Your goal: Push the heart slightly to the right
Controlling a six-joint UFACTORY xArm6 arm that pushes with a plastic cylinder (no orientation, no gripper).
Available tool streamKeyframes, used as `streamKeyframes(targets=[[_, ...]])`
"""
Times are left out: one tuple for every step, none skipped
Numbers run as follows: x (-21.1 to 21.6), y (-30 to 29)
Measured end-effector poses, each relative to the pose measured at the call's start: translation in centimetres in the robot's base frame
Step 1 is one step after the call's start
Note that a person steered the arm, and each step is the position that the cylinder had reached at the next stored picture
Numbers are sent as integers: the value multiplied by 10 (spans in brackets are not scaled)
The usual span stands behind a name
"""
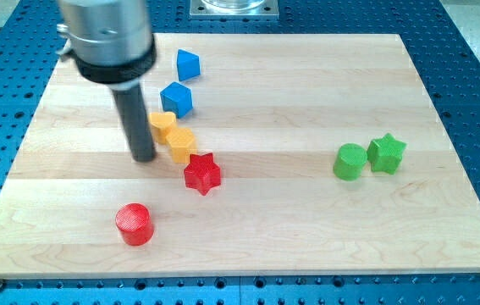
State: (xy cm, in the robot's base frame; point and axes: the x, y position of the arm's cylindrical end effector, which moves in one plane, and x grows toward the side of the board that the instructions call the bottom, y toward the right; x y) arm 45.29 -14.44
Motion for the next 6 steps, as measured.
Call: streamKeyframes(targets=[[-25, 30], [-46, 37], [-15, 0], [57, -6], [30, 7], [-18, 32]])
